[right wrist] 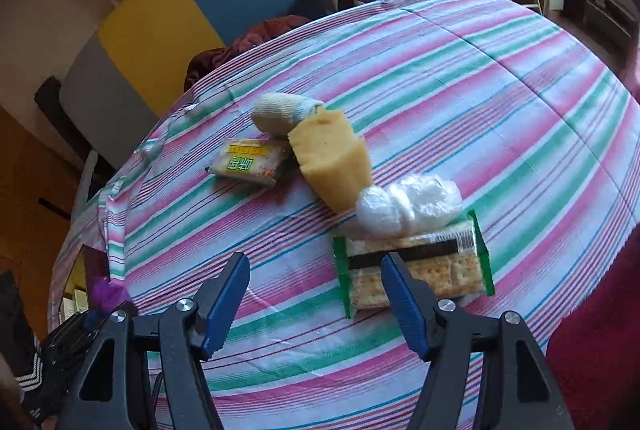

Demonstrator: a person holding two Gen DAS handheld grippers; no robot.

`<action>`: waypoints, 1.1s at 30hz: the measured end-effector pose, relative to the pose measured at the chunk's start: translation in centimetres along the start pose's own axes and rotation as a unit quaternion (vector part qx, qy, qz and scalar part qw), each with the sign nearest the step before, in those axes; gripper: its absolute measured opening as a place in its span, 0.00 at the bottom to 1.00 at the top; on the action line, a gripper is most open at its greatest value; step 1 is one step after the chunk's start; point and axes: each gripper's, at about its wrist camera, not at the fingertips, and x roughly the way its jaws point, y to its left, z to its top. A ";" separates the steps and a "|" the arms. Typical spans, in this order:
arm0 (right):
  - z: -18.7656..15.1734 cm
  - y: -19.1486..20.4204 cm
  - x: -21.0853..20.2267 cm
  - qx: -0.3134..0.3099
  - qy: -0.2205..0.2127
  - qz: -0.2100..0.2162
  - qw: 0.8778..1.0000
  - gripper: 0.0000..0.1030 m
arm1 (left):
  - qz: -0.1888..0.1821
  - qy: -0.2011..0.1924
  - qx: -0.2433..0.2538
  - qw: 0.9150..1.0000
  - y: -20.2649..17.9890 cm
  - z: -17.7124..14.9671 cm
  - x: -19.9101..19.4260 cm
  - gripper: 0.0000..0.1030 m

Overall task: Organize objects
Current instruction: 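Carry the purple packet toward the tray while the right tool grasps the white cloth roll, then lower the purple packet into the gold tray and open the left tool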

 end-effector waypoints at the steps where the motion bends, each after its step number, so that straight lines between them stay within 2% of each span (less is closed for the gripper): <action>1: 0.8 0.6 0.3 -0.014 -0.003 -0.004 1.000 0.68 | 0.001 -0.005 -0.001 1.000 0.5 -0.5 -0.9 0.33; 6: 5.6 3.0 3.0 -0.078 -0.009 -0.030 0.996 0.67 | -0.004 -0.020 -0.024 0.999 2.6 -2.3 -3.9 0.33; 12: 9.9 4.9 8.4 -0.136 0.012 -0.065 0.988 0.67 | -0.005 -0.028 -0.051 0.998 4.6 -4.1 -6.1 0.33; 18: 11.4 6.1 12.4 -0.159 0.048 -0.079 0.983 0.67 | 0.000 -0.021 -0.082 0.996 7.0 -6.0 -7.4 0.33; 21: 11.2 6.4 14.0 -0.176 0.061 -0.114 0.976 0.66 | 0.004 -0.019 -0.097 0.995 7.9 -6.8 -7.7 0.33; 22: 11.2 6.3 14.3 -0.178 0.063 -0.122 0.974 0.62 | 0.005 -0.018 -0.102 0.995 8.2 -6.9 -7.7 0.33; 24: 11.4 6.4 14.0 -0.177 0.054 -0.119 0.975 0.56 | 0.006 -0.016 -0.114 0.993 8.7 -7.3 -7.8 0.33; 28: 11.3 7.4 11.6 -0.186 0.025 -0.111 0.976 0.55 | 0.012 -0.020 -0.126 0.992 9.5 -7.9 -8.2 0.33; 33: 9.2 9.9 6.8 -0.201 -0.009 -0.060 0.978 0.55 | 0.022 -0.031 -0.144 0.989 10.8 -8.7 -9.3 0.33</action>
